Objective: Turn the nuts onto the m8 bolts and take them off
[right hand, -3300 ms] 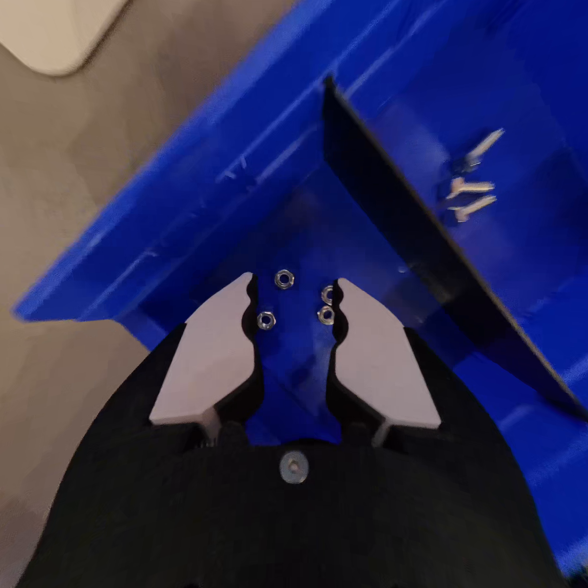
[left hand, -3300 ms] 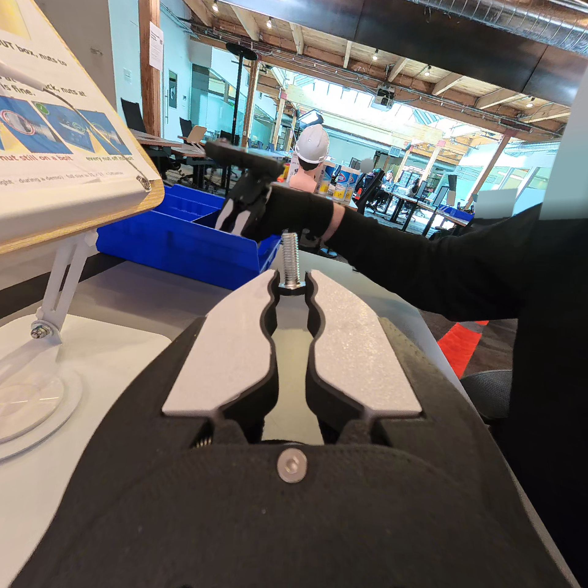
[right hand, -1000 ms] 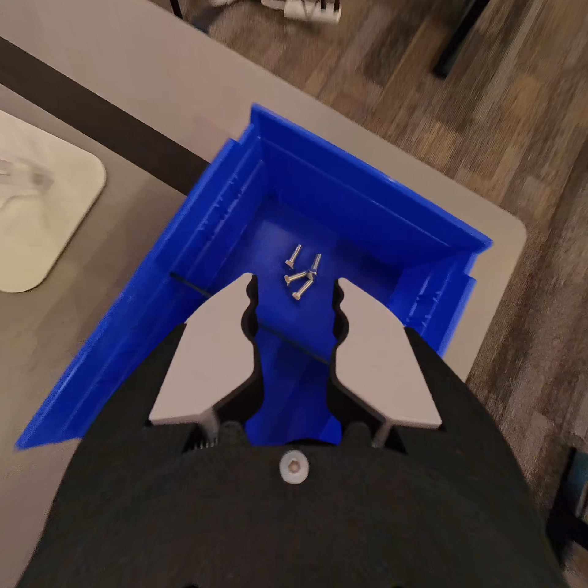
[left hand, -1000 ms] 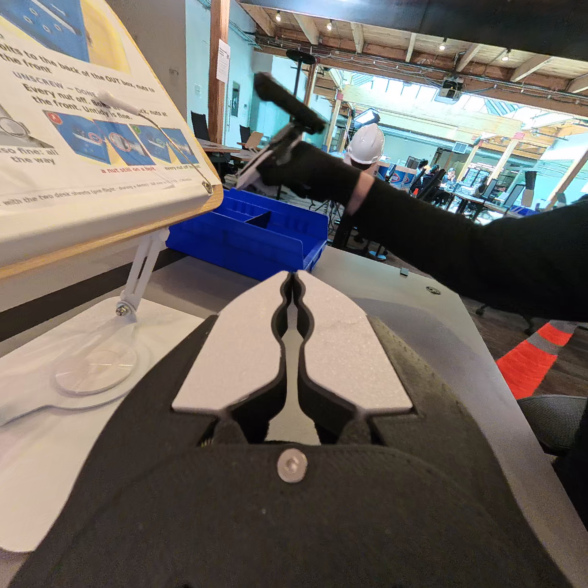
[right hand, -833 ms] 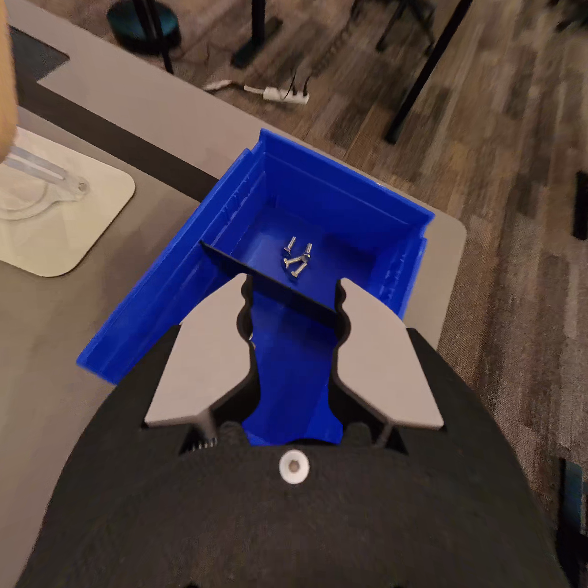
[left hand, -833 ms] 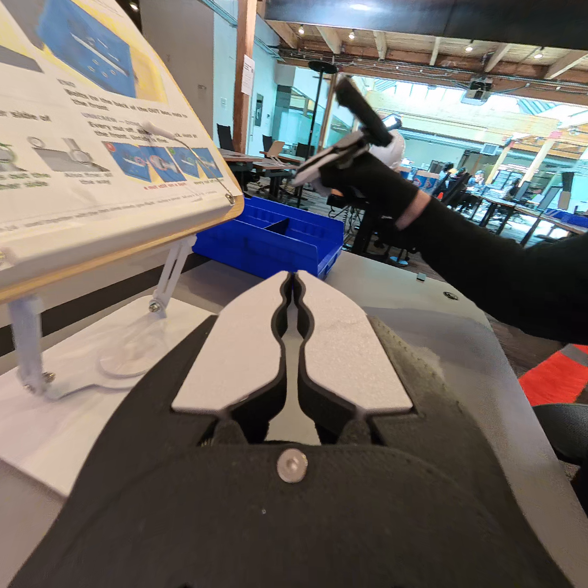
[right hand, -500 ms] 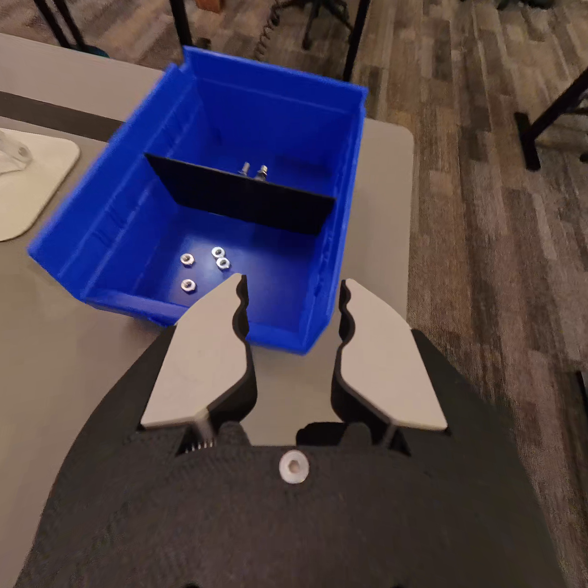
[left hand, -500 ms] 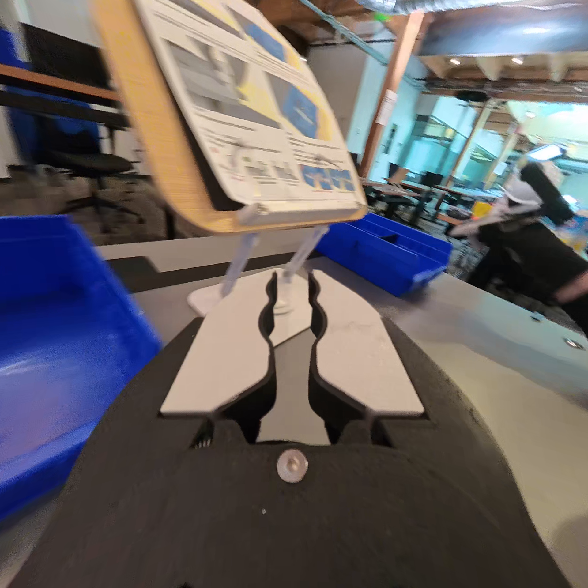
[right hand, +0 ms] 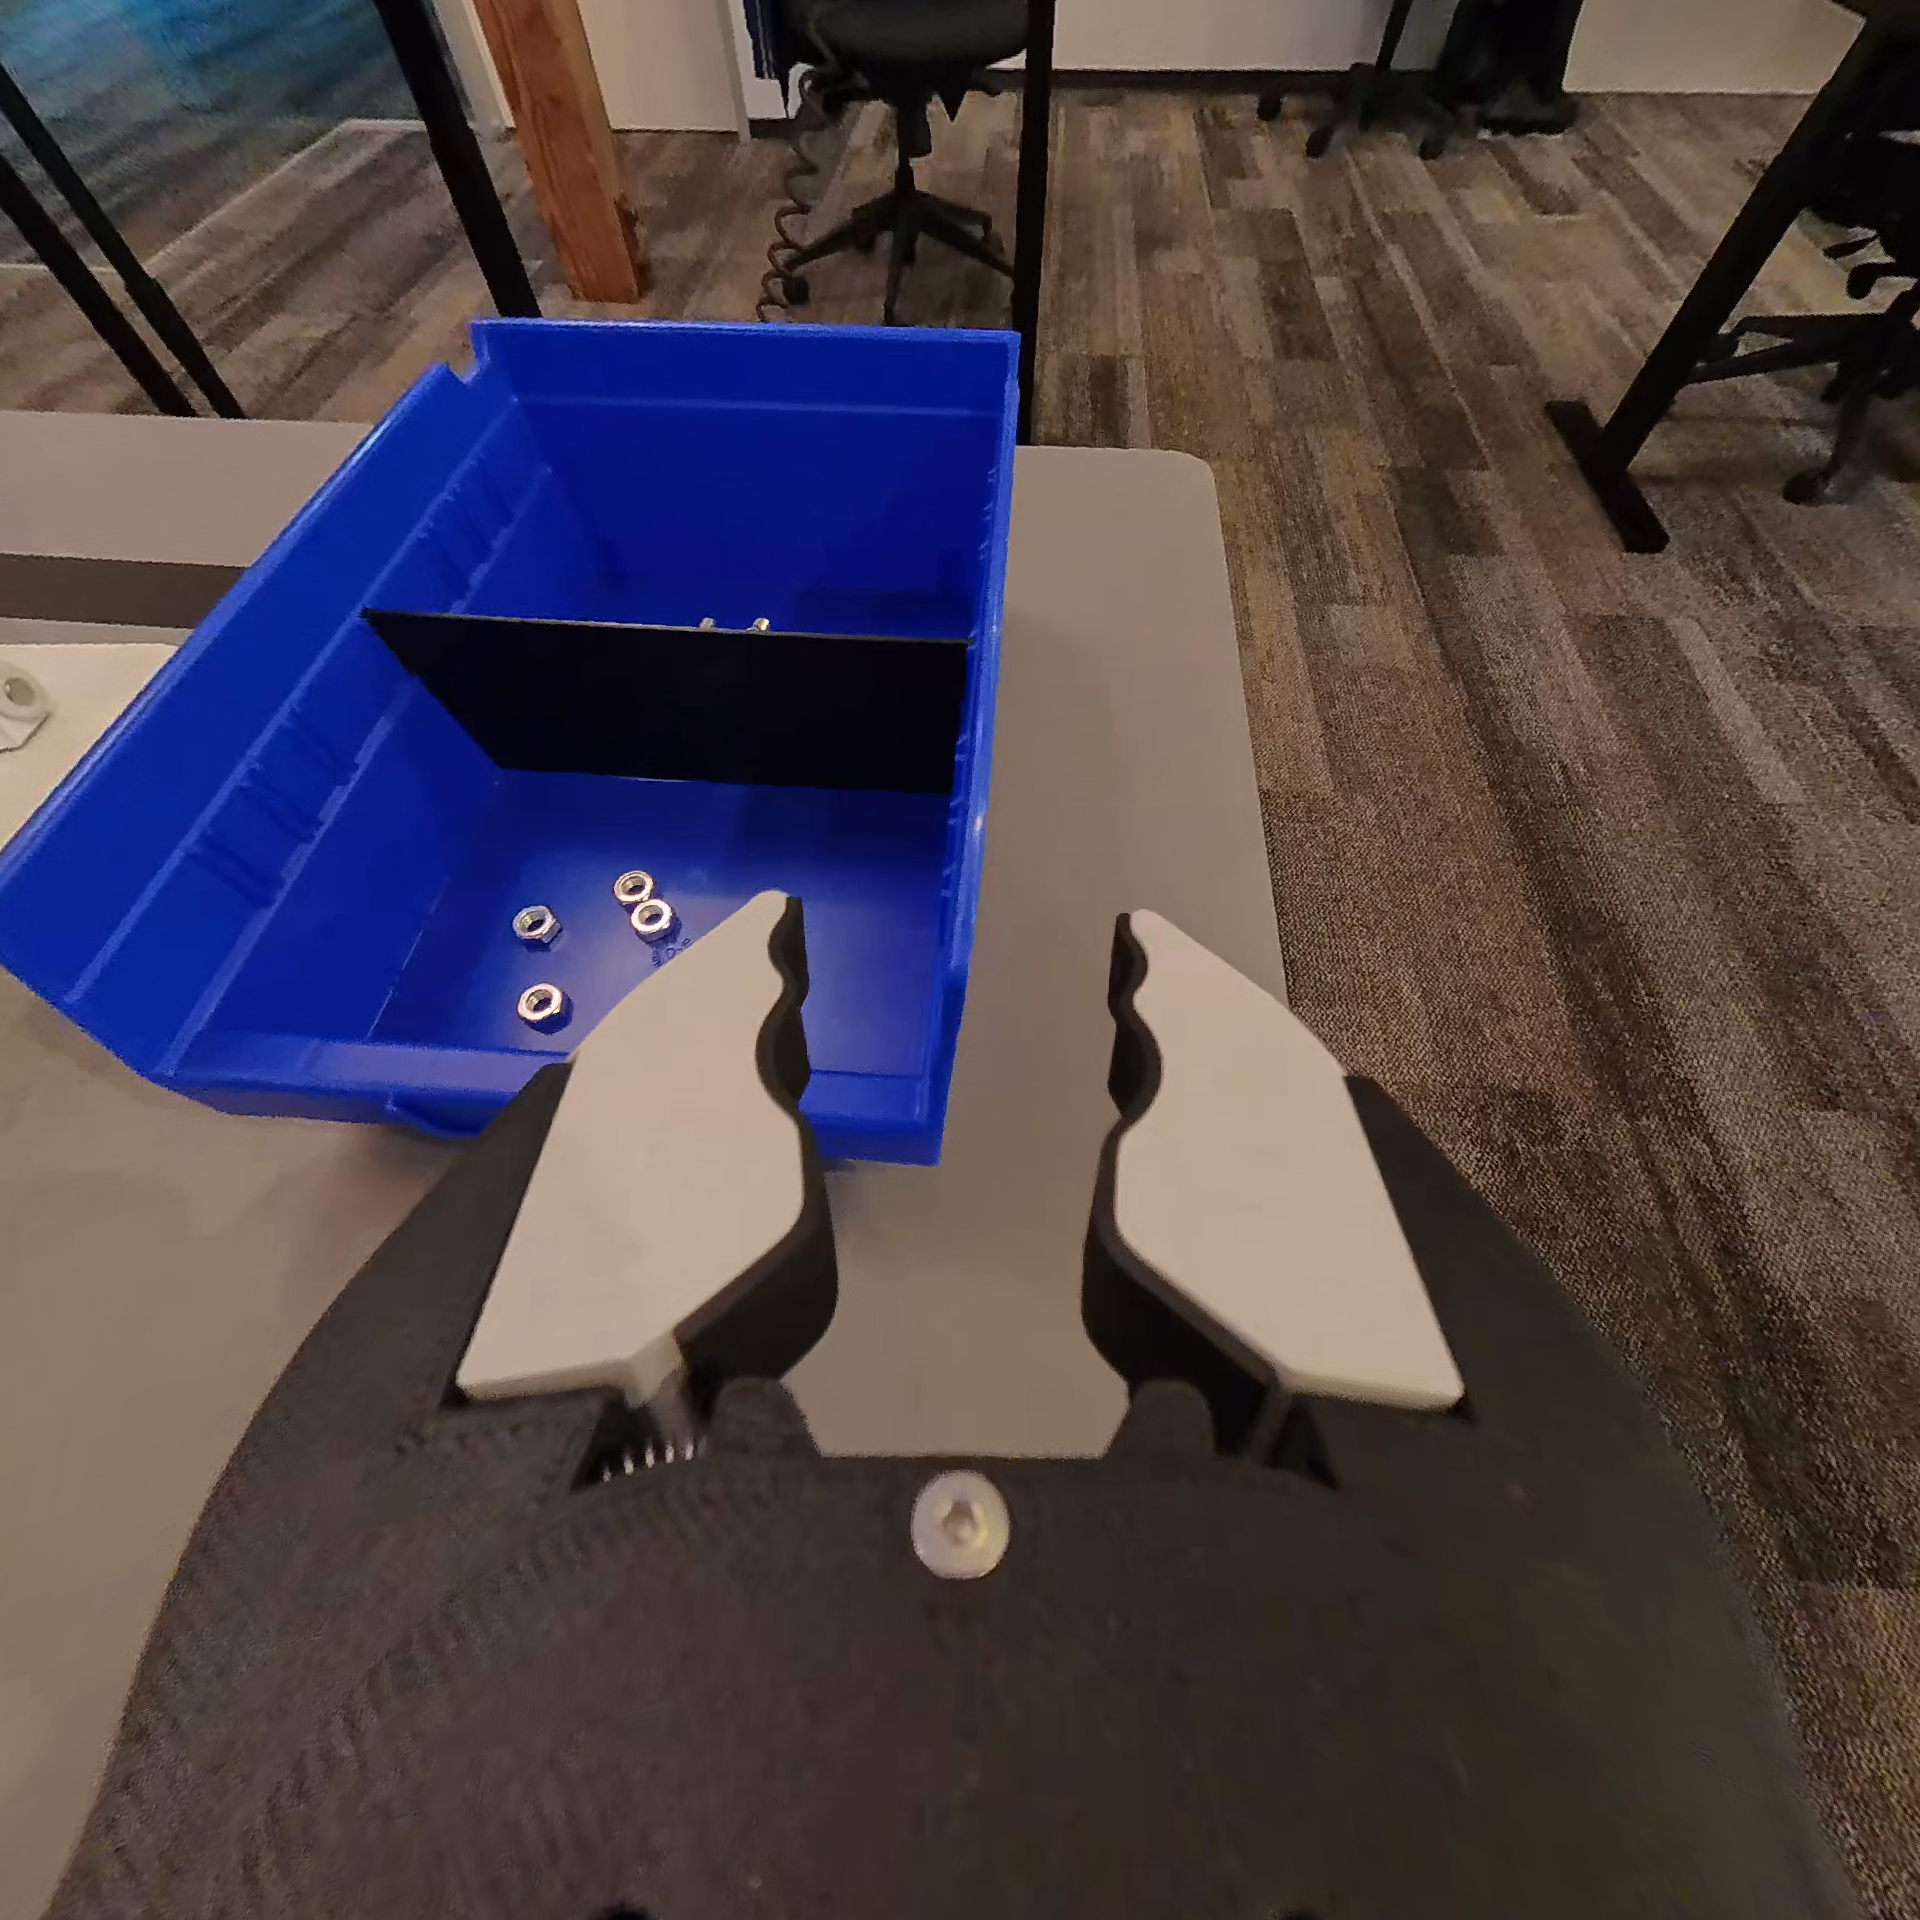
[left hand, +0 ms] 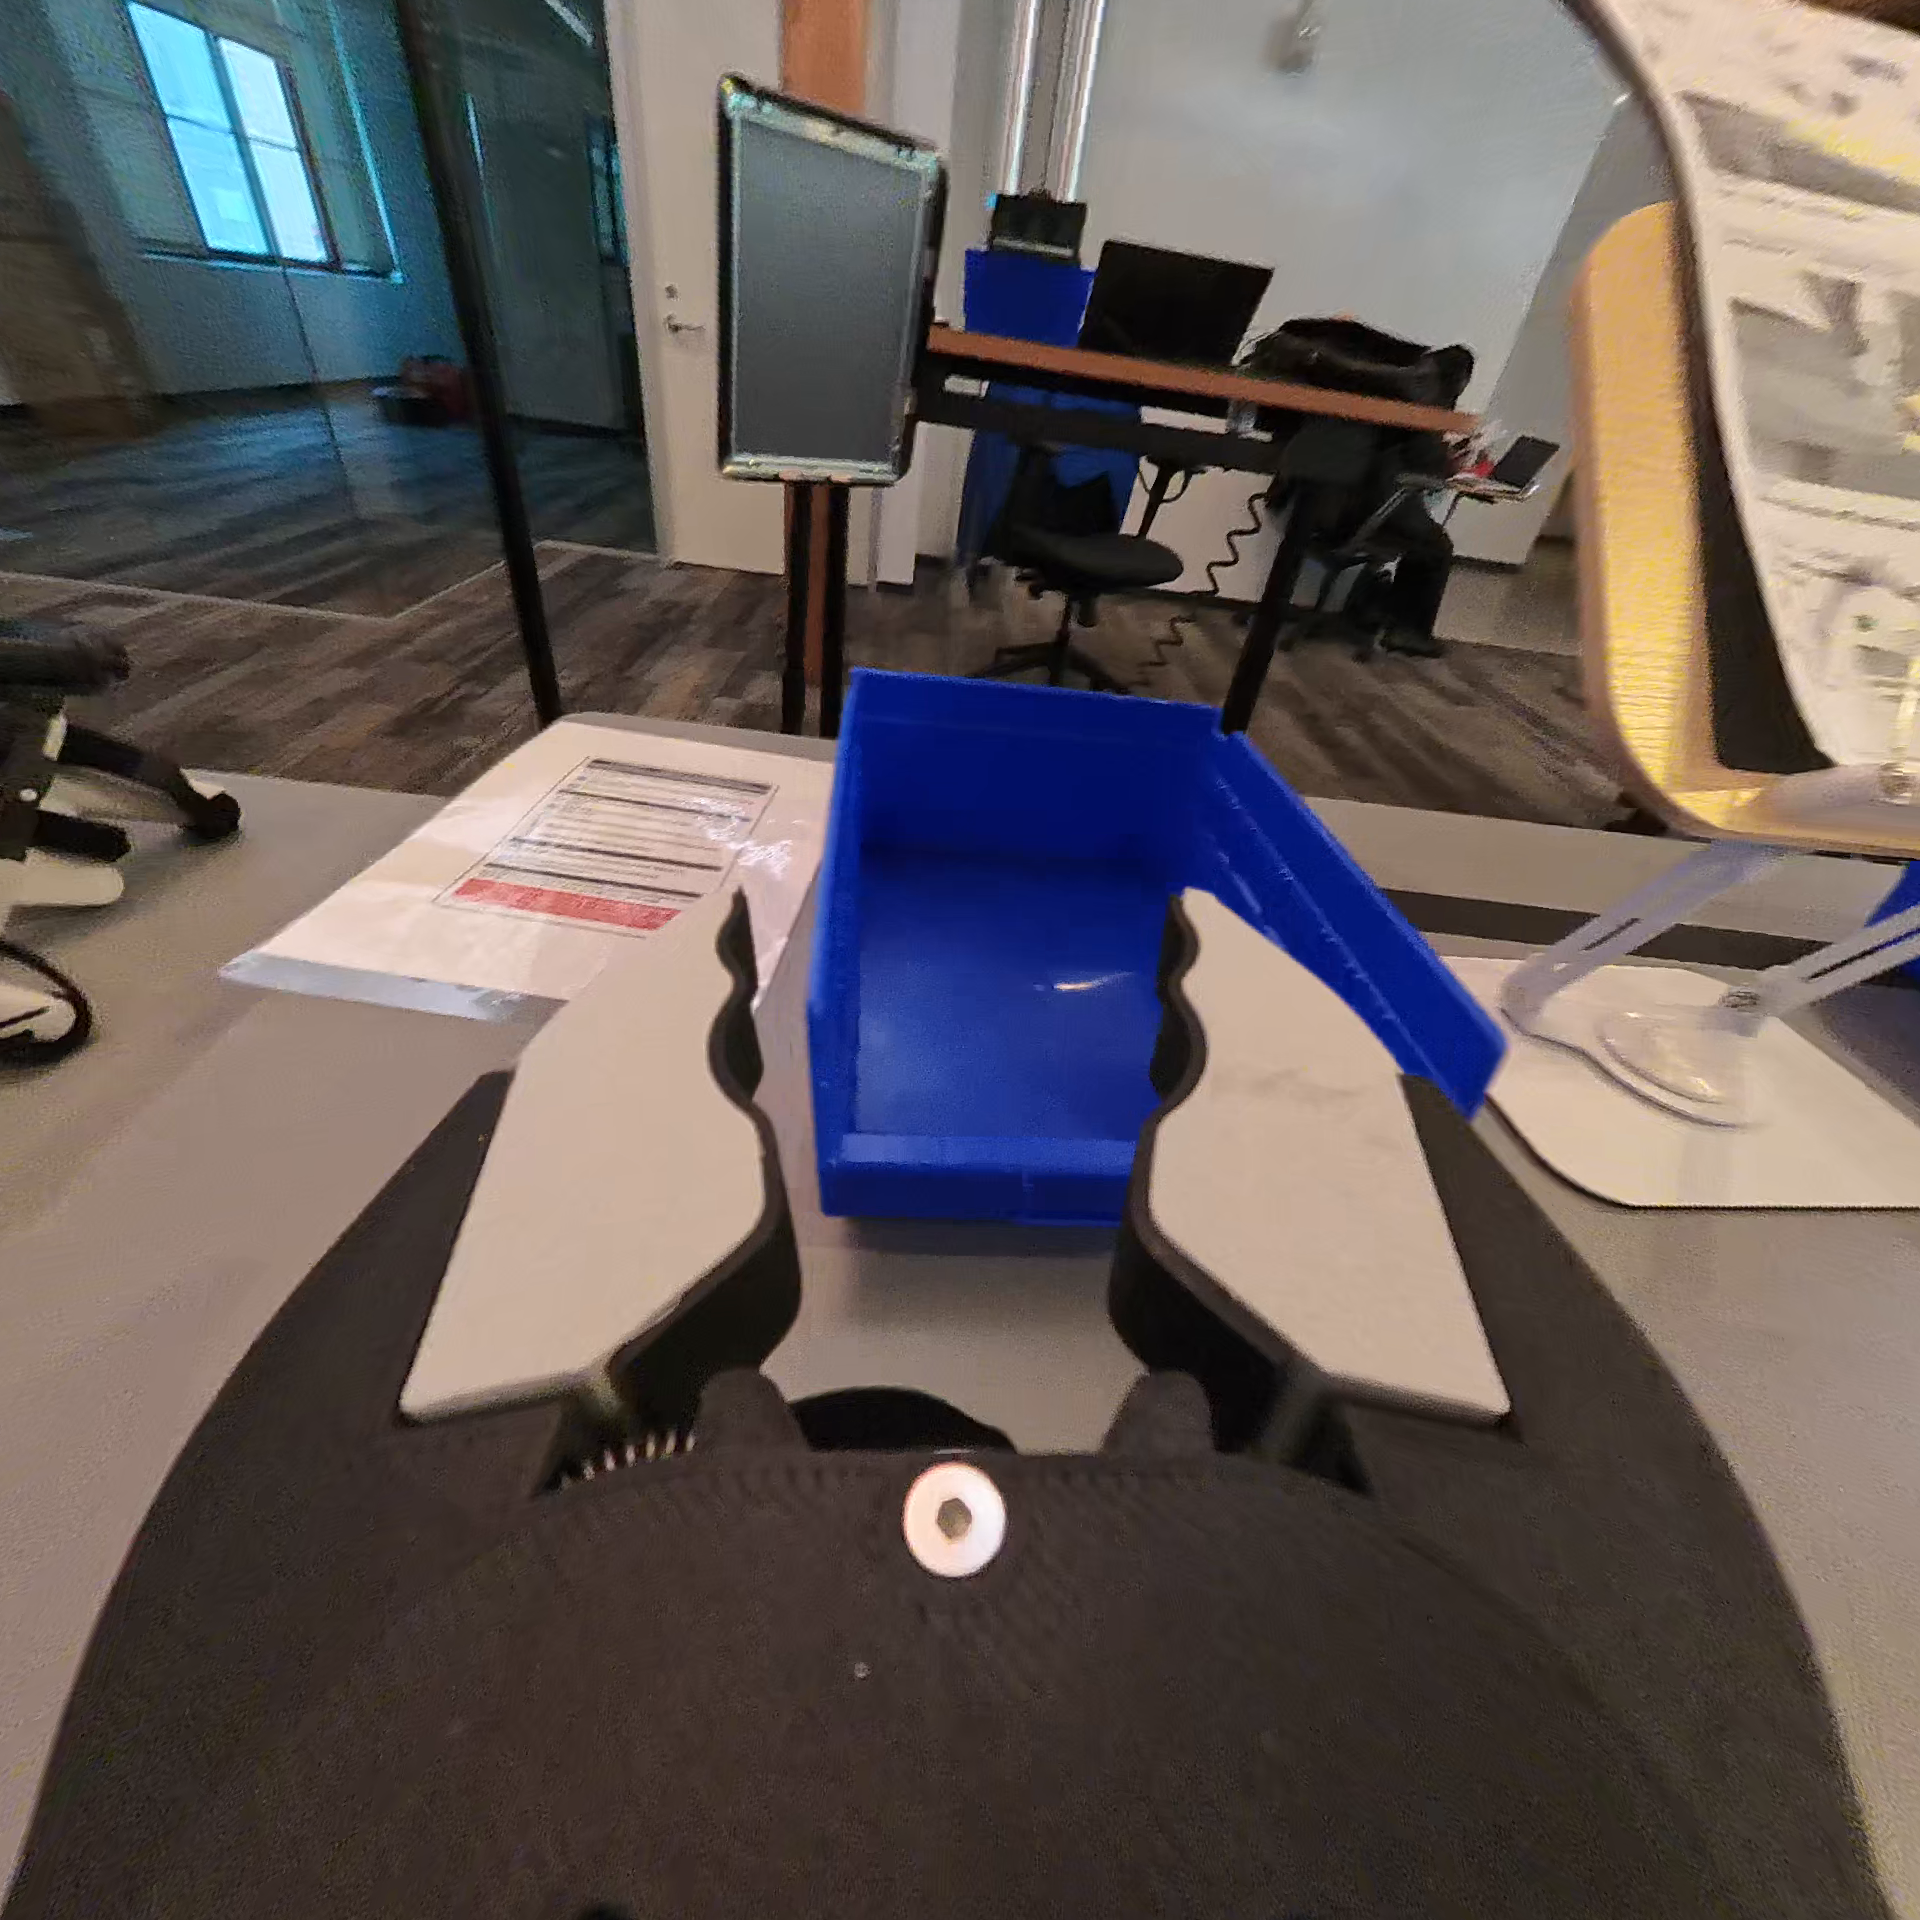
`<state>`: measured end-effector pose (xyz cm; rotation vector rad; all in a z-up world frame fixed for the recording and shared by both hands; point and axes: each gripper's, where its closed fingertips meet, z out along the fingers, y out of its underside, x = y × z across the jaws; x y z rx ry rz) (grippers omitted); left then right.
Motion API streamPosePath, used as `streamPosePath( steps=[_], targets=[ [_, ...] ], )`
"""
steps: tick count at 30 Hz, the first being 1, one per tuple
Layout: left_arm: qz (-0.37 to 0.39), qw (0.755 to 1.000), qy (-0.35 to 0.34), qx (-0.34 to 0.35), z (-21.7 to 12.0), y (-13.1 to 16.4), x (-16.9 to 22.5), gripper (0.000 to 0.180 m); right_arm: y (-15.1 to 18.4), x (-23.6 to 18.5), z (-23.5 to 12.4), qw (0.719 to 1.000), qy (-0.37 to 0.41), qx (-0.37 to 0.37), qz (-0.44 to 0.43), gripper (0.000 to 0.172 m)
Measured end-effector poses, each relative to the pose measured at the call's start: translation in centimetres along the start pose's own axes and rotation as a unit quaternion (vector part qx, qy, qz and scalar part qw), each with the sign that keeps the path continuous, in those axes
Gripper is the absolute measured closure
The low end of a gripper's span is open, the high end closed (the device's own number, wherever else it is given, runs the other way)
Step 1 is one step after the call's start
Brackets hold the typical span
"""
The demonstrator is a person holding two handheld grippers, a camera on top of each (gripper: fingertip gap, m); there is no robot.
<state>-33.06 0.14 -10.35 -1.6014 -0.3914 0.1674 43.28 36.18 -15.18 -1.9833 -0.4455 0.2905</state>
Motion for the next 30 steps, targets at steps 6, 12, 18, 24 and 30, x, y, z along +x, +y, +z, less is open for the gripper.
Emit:
streamPosePath(
  steps=[6,12,18,24,30],
  targets=[
    [0.011,0.995,-0.004,-0.101,4.1,3.8,-1.4,0.086,1.0,0.7,1.7,0.999,0.017,-0.030,0.009,0.094],
    [-0.008,0.985,-0.003,-0.174,7.4,8.4,-3.4,0.089,3.1,-0.1,4.4,0.997,-0.006,-0.077,0.012,0.104],
    [-0.006,0.976,0.013,-0.219,9.2,10.5,-3.2,0.149,4.0,-1.4,6.7,0.993,-0.037,-0.109,0.008,0.137],
    [-0.020,0.975,0.019,-0.220,9.9,10.4,-3.4,0.176,3.8,-1.0,6.9,0.991,-0.039,-0.130,-0.013,0.167],
    [-0.012,0.977,0.016,-0.213,9.9,10.3,-3.3,0.178,3.9,-1.2,6.7,0.990,-0.045,-0.131,-0.026,0.168]
  ],
)
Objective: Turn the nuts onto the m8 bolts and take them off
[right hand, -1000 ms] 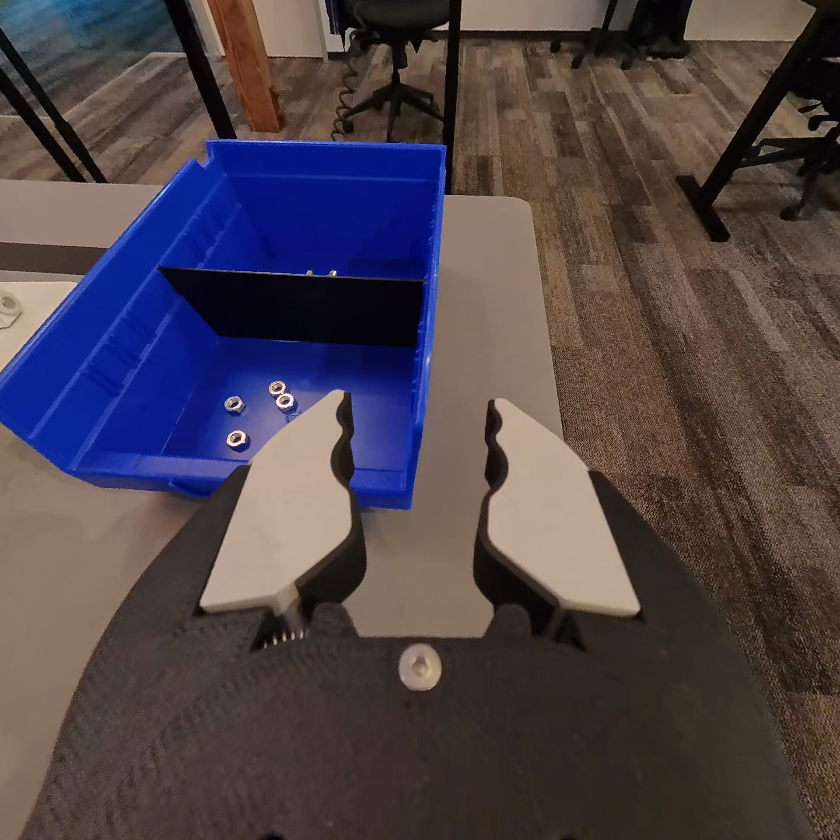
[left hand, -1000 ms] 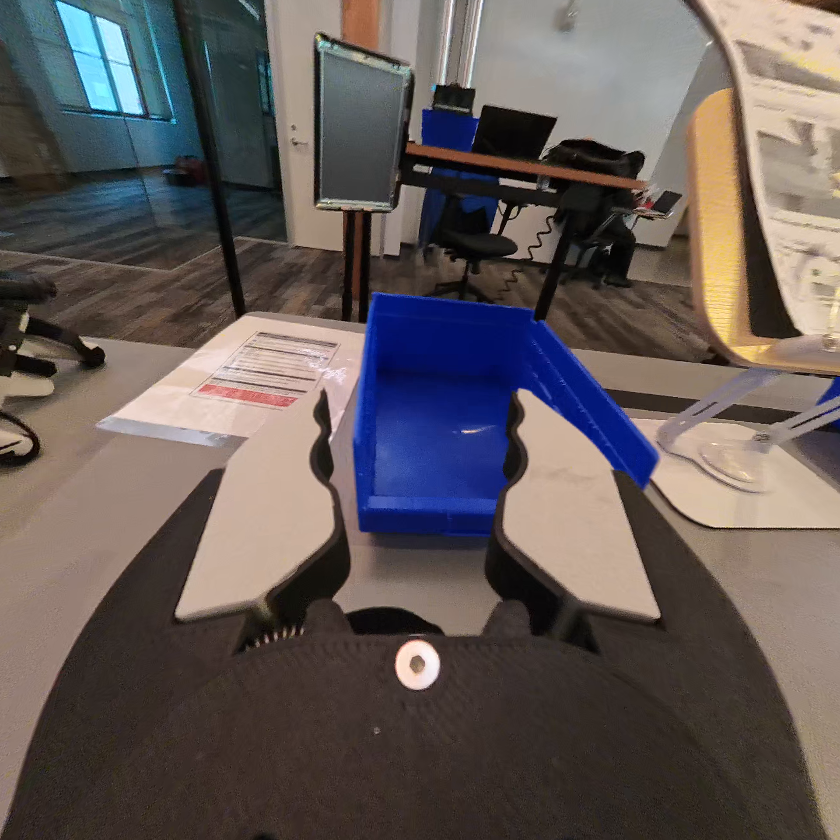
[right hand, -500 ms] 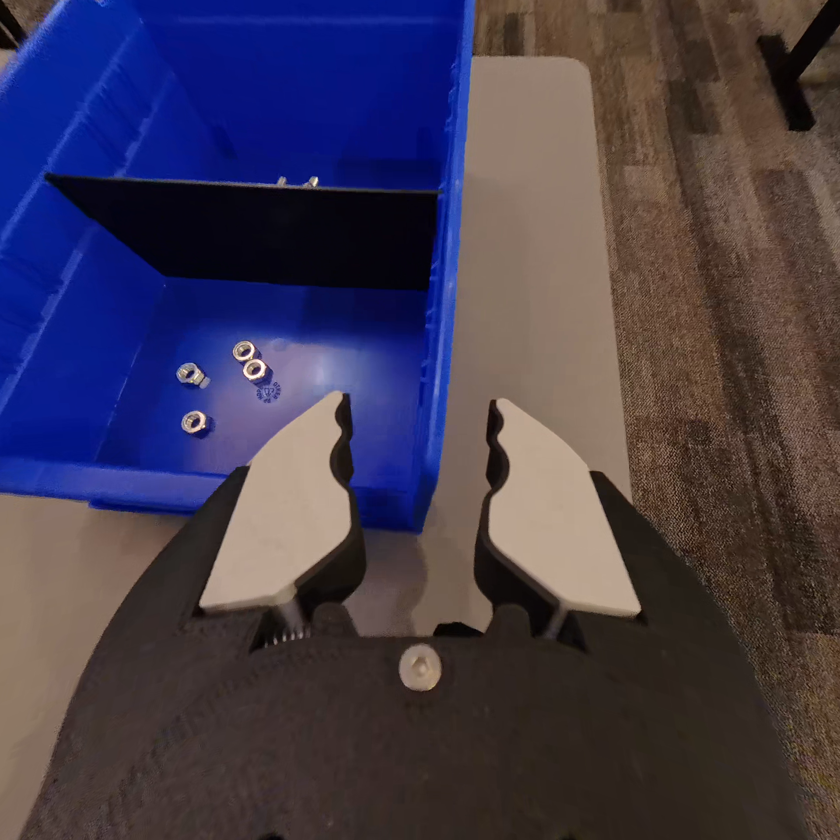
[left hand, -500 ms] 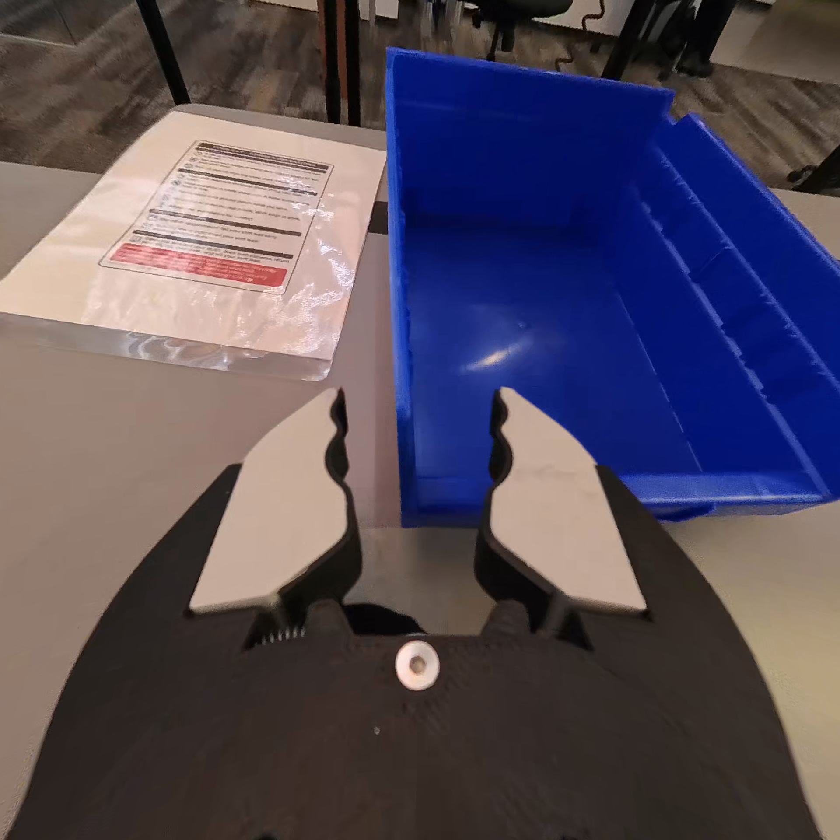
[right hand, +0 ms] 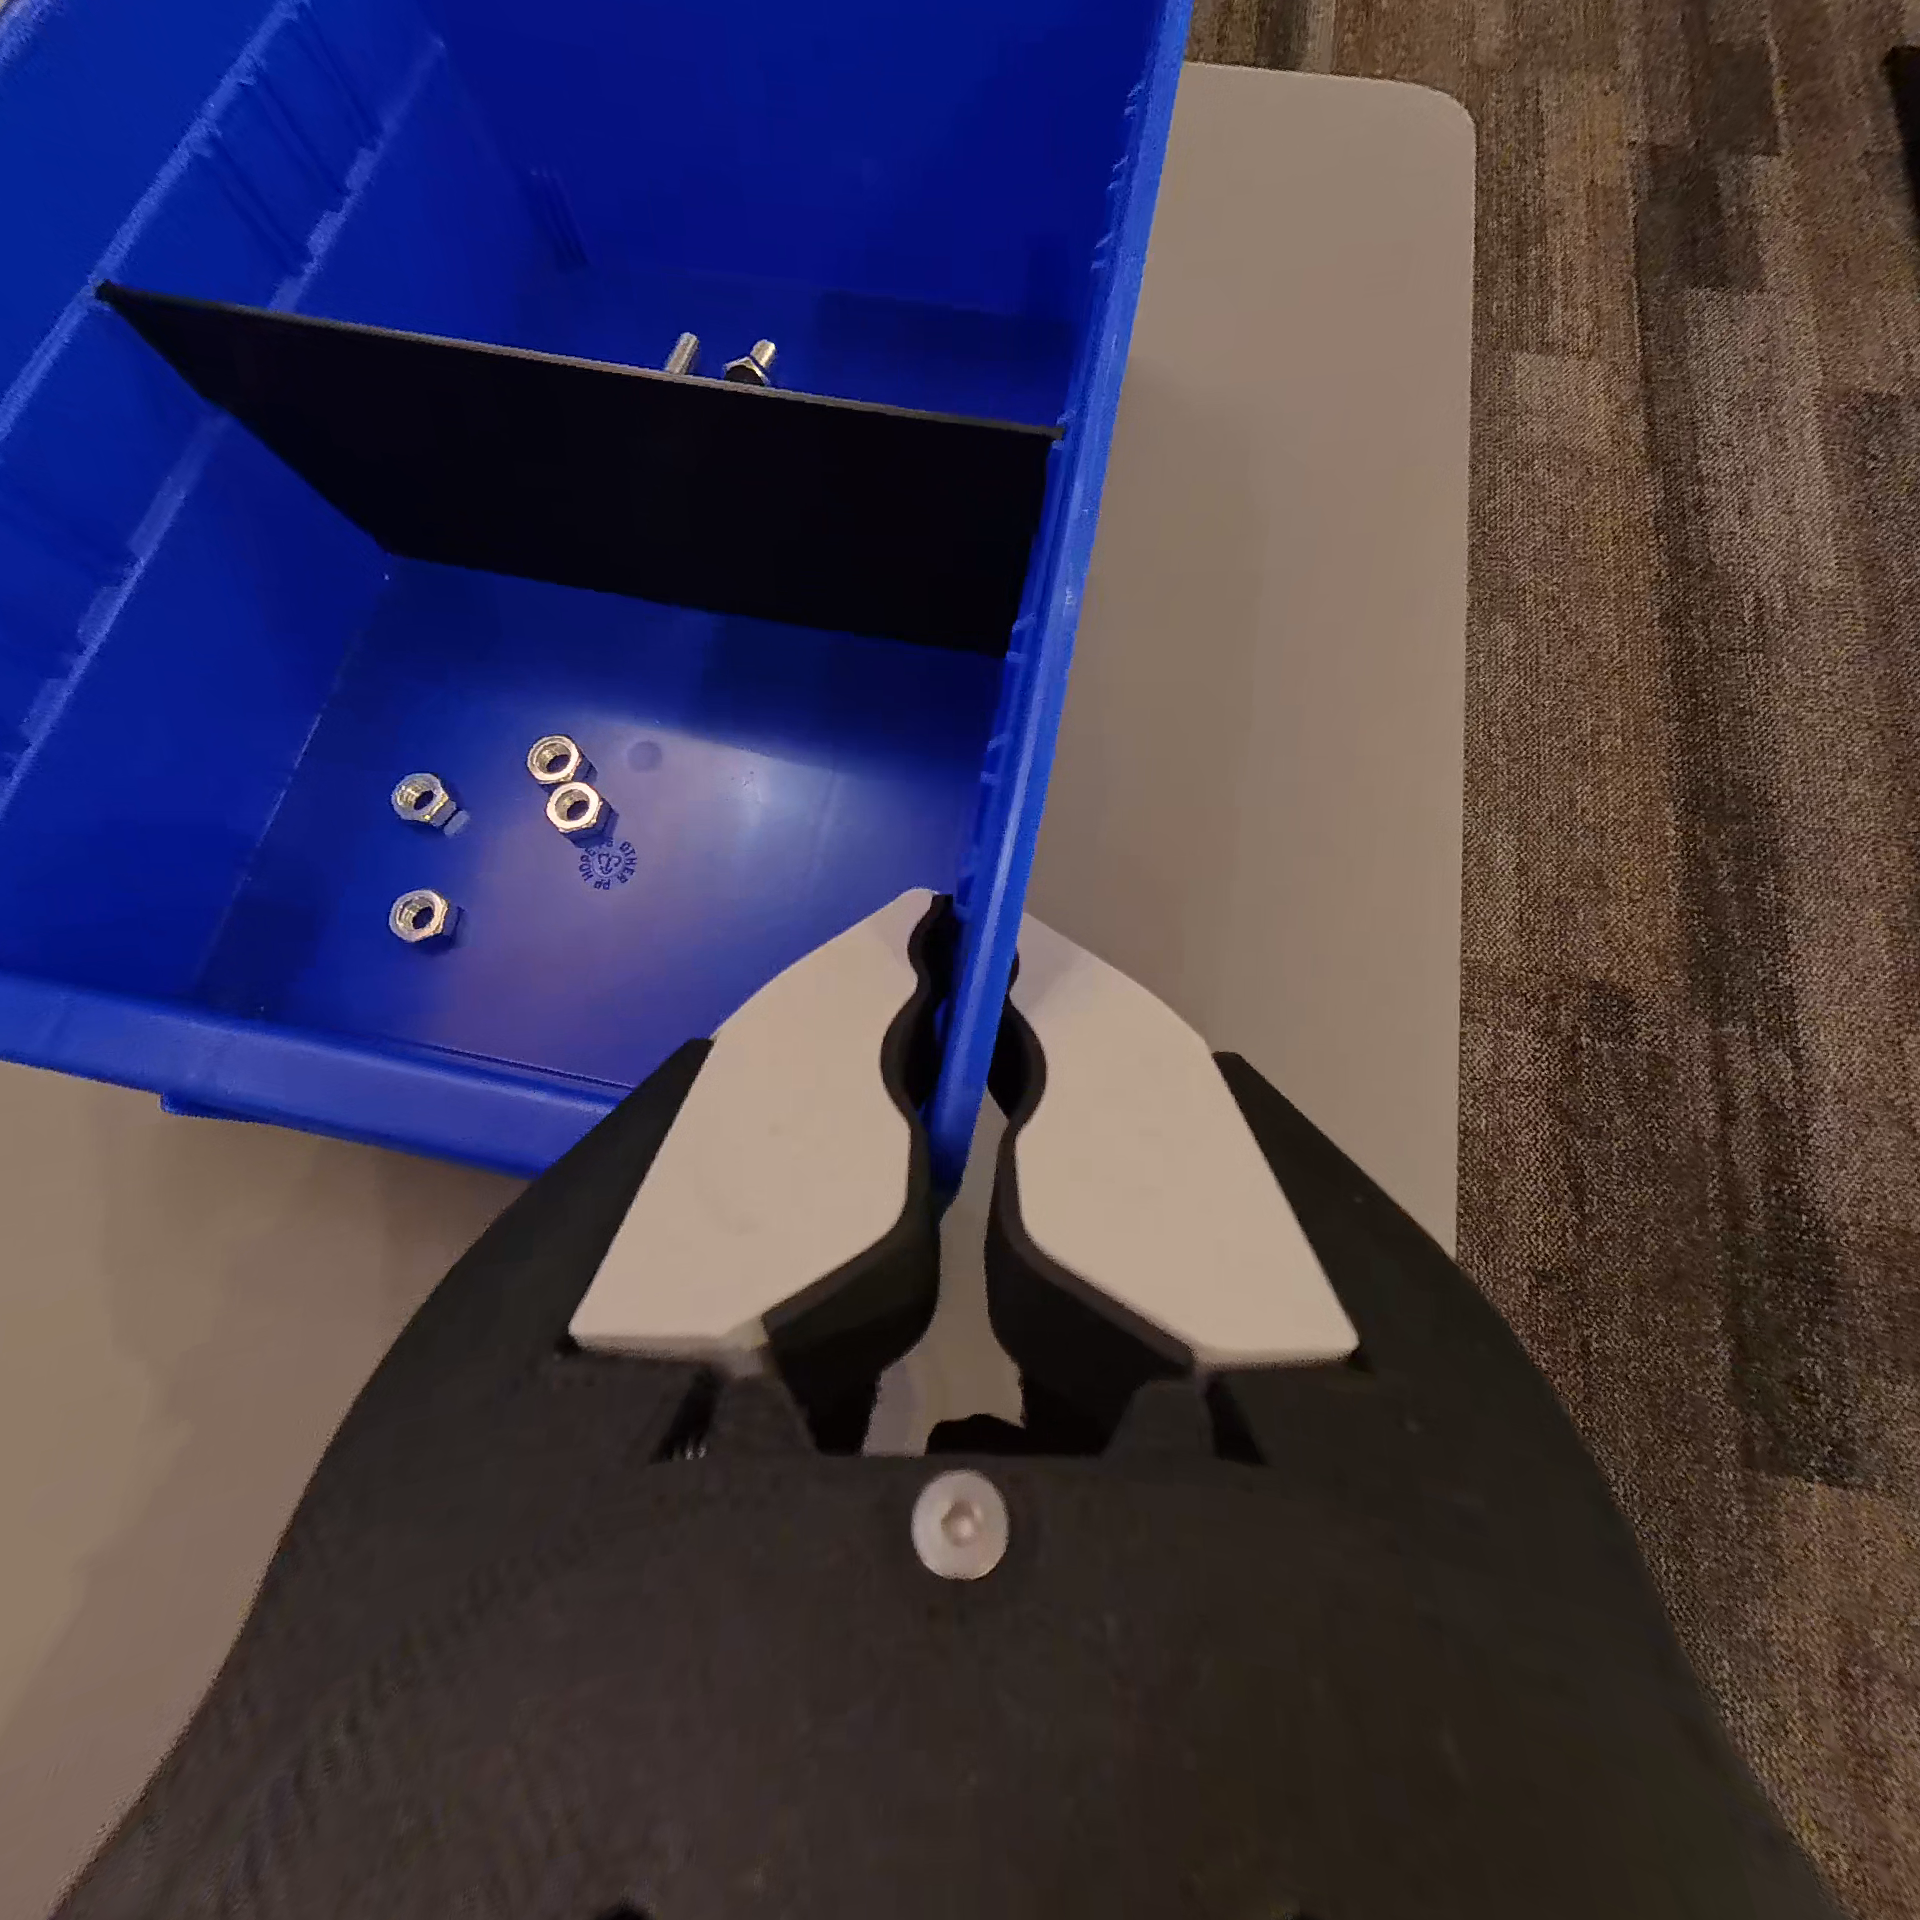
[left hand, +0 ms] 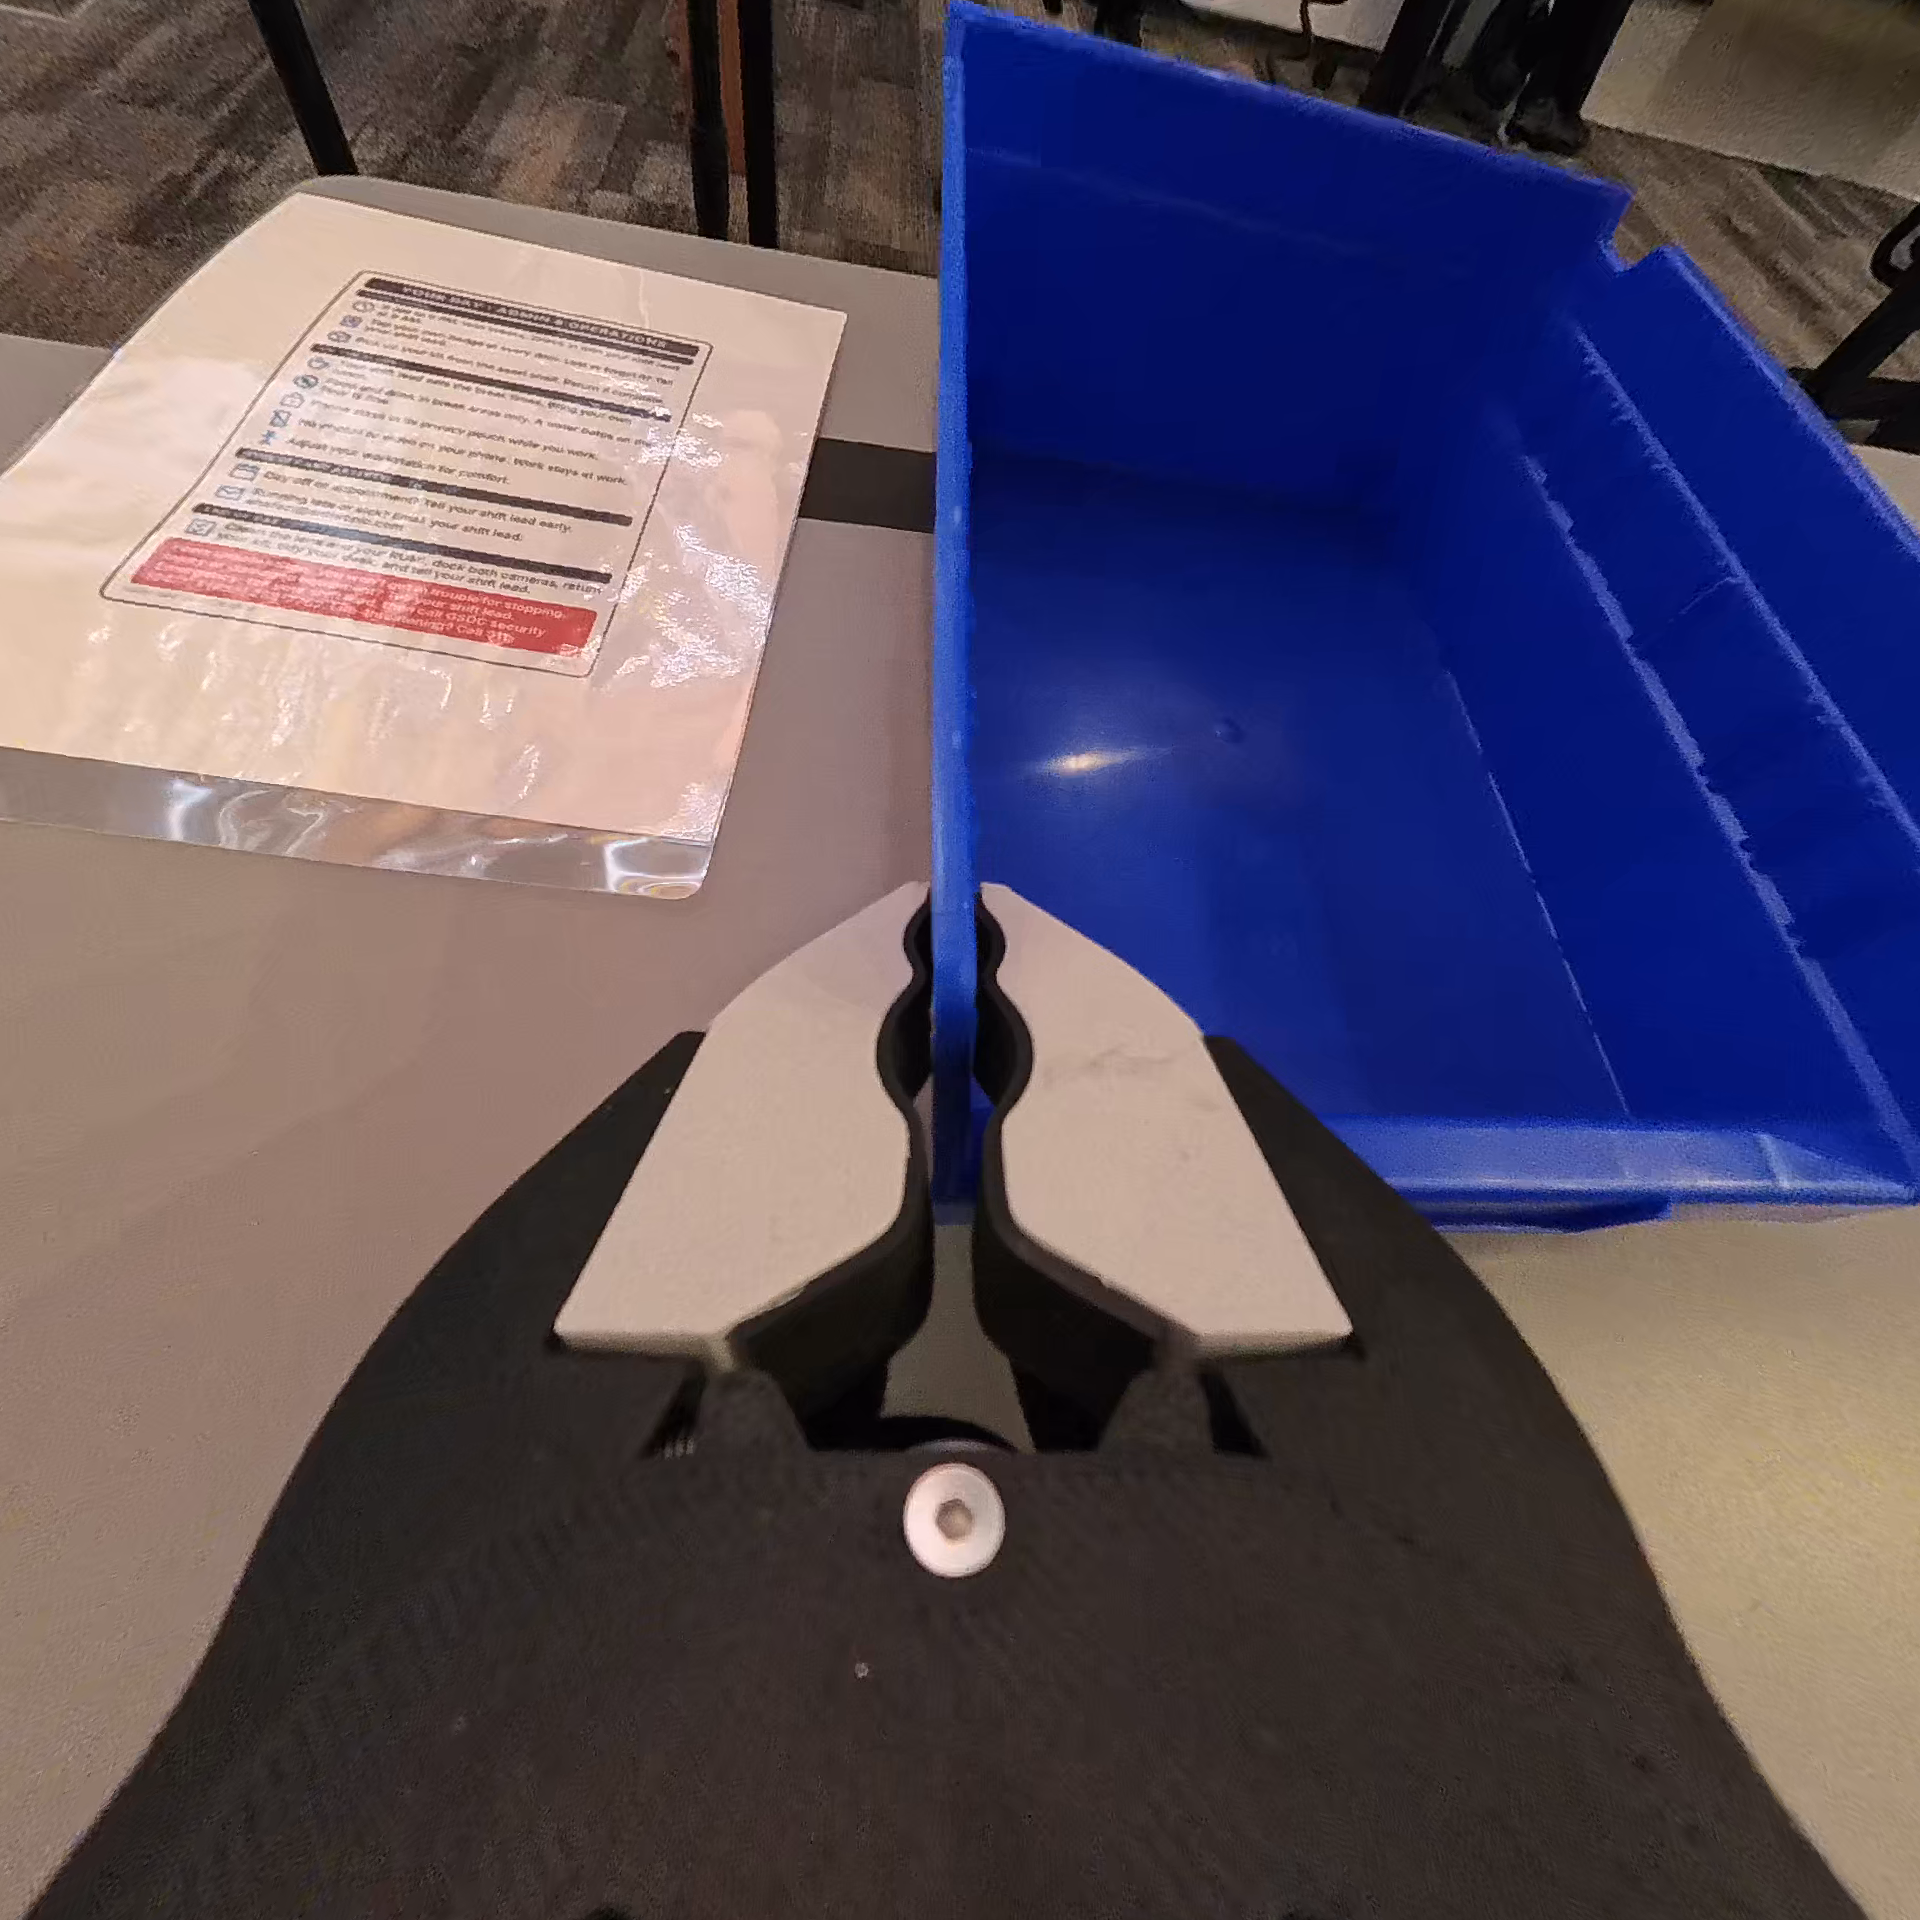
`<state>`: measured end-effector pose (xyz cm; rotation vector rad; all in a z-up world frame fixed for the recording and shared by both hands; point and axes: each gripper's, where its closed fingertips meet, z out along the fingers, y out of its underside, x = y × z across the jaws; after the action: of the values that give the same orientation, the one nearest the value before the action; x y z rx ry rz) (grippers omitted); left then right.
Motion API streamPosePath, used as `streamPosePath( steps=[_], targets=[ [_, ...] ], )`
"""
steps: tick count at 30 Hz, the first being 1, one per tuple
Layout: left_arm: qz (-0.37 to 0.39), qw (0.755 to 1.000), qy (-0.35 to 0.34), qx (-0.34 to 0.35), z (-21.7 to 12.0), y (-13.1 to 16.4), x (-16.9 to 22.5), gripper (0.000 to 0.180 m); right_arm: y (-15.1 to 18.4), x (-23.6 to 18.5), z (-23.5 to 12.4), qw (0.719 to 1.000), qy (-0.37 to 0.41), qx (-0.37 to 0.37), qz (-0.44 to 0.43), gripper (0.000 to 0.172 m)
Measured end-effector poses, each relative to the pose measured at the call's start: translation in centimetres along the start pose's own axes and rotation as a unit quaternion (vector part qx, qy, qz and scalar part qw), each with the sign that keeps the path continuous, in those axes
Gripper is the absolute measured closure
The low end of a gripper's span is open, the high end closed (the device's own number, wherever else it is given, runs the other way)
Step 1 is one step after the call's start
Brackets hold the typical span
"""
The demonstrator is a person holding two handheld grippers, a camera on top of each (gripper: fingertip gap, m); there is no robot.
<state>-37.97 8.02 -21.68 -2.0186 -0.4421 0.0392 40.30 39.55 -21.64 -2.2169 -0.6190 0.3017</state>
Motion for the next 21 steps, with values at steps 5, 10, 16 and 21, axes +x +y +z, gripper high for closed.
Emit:
streamPosePath(
  steps=[5,10,16,21],
  targets=[
    [-0.029,0.999,0.009,0.042,-0.8,-0.7,-0.6,0.177,0.5,-0.3,-0.5,1.000,-0.003,-0.001,-0.009,0.168],
    [-0.034,0.996,0.004,0.084,-2.6,-1.9,-1.1,0.176,1.4,-0.4,-1.6,1.000,-0.009,-0.001,-0.014,0.168],
    [-0.041,0.993,0.006,0.111,-4.0,-2.2,-1.4,0.176,3.2,-0.2,-3.7,1.000,-0.025,0.001,-0.015,0.168],
    [-0.068,0.988,0.012,0.142,-5.8,-2.6,-1.9,0.175,5.2,-0.7,-6.1,0.998,-0.049,-0.003,-0.045,0.167]
  ],
)
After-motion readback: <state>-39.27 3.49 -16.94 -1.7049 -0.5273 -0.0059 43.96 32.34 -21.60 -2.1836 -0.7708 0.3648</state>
